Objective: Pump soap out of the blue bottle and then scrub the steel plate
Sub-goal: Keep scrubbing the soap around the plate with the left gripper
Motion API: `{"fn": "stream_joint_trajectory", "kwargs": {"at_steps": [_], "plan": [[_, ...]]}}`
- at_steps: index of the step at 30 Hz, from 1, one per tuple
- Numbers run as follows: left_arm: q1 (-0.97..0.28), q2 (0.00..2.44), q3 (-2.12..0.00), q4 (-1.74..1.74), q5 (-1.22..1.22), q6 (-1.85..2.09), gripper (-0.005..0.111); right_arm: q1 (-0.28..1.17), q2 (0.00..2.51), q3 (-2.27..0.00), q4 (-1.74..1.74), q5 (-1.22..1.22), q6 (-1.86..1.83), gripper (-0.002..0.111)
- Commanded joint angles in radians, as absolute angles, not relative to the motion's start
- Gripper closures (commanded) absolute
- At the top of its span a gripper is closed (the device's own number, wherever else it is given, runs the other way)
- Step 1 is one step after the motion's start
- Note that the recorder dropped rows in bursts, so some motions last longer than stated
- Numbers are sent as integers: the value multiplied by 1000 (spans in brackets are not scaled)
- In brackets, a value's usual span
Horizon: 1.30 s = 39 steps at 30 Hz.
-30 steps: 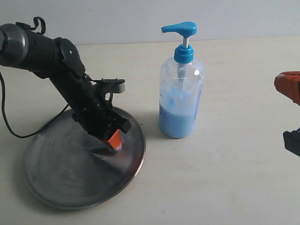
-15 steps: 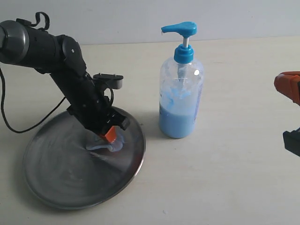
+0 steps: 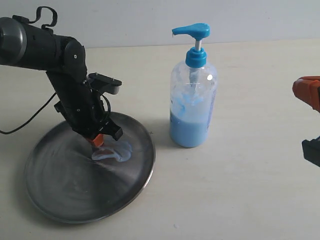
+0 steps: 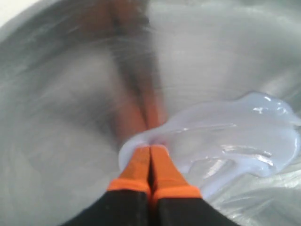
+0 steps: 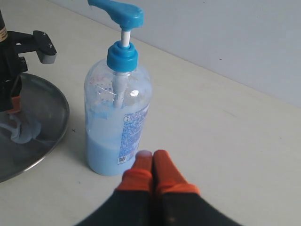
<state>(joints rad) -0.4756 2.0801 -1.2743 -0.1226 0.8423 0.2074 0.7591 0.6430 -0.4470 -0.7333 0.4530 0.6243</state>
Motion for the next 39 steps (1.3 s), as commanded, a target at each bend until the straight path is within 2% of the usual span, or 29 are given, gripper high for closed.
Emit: {"fn": "stream_joint_trajectory", "kwargs": {"at_steps": [1,12,21,28,39], "plan": [[-478,2090,-1269,-116,906,200,107,755,640,-444,-739,447,628,108],[-493,2090,-1271,-288,923,338,107,755,640,-444,-739,447,628,108],[-557,2090,-1271,-416,815,367,107,755,640,-444,-739,447,628,108],[-557,2090,-1271,-305,811,341,107,755,640,-444,-736,445,628,108],[-438,2090,-1271,-245,798,277,107,755,640,-444,-736,447,628,108]]}}
